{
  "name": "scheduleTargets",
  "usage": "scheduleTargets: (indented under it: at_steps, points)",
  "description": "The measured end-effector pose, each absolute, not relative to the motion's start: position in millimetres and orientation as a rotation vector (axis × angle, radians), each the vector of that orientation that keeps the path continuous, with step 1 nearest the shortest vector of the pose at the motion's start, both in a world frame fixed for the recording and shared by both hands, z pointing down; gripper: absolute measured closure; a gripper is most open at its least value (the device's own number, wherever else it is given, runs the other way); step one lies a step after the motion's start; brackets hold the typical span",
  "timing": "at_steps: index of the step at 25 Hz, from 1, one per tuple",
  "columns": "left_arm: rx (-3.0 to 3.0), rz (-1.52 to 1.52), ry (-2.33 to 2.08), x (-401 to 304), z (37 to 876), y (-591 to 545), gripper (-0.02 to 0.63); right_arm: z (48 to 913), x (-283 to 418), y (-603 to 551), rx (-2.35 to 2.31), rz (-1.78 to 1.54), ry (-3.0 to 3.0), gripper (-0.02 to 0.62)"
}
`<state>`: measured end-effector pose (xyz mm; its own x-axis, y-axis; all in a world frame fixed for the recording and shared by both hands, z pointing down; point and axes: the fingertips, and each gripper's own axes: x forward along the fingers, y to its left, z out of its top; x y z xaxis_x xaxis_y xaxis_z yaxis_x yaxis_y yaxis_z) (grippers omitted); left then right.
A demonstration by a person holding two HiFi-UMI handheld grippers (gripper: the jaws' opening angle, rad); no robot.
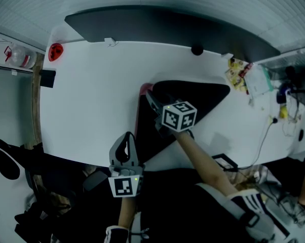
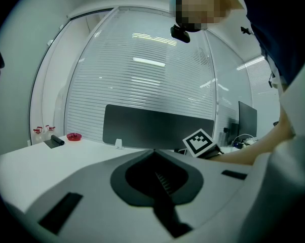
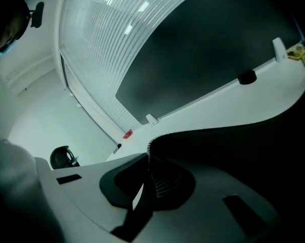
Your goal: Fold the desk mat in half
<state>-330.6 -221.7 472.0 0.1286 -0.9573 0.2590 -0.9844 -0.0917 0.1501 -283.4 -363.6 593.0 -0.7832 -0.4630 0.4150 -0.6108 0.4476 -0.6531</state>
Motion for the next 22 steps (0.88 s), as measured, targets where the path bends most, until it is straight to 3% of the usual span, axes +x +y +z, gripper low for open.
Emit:
scheduleTargets:
  at_steps: [16, 22]
  points:
    - [2.120, 0.139, -1.864, -326, 485, -233, 0.604, 588, -291, -367, 0.898, 1.317, -2.574, 0.572]
    - [2.127, 0.123, -1.851, -320, 482, -232, 0.604, 581, -301, -353, 0.861, 1.099, -2.655, 0.479]
